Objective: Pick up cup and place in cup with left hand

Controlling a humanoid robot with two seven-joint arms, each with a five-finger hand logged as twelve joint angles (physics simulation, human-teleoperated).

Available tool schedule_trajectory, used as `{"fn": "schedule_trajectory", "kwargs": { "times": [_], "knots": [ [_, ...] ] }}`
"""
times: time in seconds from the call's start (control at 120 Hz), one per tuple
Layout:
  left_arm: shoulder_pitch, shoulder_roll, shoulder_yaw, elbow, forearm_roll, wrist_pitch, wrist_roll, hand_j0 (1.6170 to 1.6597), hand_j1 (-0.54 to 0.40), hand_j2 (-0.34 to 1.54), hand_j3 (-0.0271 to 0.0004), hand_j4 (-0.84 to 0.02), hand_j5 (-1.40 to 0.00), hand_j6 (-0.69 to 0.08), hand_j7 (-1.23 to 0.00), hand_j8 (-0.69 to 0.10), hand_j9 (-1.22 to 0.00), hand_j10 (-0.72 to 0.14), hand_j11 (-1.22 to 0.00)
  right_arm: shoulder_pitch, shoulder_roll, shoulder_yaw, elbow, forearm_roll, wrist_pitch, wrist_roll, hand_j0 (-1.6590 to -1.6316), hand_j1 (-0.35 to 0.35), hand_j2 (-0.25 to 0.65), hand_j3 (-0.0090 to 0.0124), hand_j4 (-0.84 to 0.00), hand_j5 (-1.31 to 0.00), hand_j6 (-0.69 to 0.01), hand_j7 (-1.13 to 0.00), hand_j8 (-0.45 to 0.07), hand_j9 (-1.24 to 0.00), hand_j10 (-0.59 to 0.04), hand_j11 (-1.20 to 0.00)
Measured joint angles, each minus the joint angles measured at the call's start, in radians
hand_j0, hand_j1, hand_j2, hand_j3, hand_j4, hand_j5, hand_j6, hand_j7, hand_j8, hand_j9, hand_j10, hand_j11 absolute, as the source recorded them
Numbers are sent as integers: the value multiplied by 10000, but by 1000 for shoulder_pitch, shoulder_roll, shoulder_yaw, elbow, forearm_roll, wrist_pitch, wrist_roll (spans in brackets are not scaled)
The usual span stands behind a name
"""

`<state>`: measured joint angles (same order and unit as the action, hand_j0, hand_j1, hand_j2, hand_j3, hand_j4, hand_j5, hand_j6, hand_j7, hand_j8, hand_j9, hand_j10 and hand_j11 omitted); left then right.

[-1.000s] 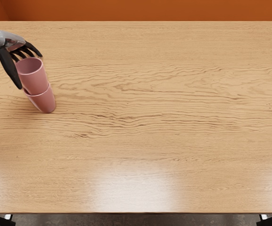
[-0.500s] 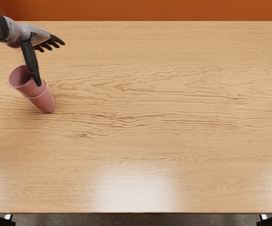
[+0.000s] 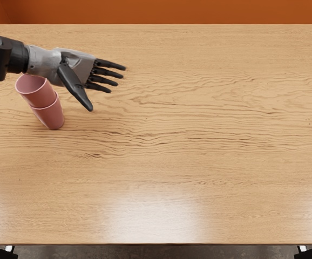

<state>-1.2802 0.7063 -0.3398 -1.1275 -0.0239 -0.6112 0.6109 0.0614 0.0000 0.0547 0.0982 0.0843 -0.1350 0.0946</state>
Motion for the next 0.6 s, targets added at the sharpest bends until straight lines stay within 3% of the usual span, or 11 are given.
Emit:
{"fn": "schedule_trajectory", "kwargs": {
  "times": [0.058, 0.125, 0.233, 0.383, 0.6],
  "knots": [
    [25, 136, -1, -81, -50, 0, 0, 16580, 3375, 10, 0, -116, -128, -117, -127, -115, -126, -111, -126, 0, 0, 0, 0, 0, 0, 0, -16581, -3491, 2, 0, -2, -1, -5, 0, -4, 0, -2, 0],
    [101, 259, -2, -144, -121, 0, 0, 16581, 3387, 14, 0, -97, -116, -96, -116, -95, -116, -94, -115, 0, 0, 0, 0, 0, 0, 0, -16581, -3491, 2, 0, -6, -1, -9, 0, -6, -1, -4, -1],
    [115, 341, -3, -205, -181, -1, 0, 16581, 3403, 7, 0, -76, -94, -75, -94, -75, -94, -75, -94, 0, 0, 0, 0, 0, 0, 0, -16581, -3491, 2, 0, -5, -1, -8, 0, -6, -1, -4, -1],
    [116, 453, -3, -230, -207, -1, 0, 16581, 3420, 1, 0, -53, -73, -52, -73, -53, -73, -55, -73, 0, 0, 0, 0, 0, 0, 0, -16581, -3491, 2, 0, -6, -1, -8, 0, -6, -1, -4, -1],
    [127, 484, -2, -234, -215, -1, 0, 16581, 3435, -8, 0, -34, -52, -32, -53, -34, -53, -38, -53, 0, 0, 0, 0, 0, 0, 0, -16581, -3491, 2, 0, -5, -1, -7, 0, -5, -1, -3, 0]
  ]
}}
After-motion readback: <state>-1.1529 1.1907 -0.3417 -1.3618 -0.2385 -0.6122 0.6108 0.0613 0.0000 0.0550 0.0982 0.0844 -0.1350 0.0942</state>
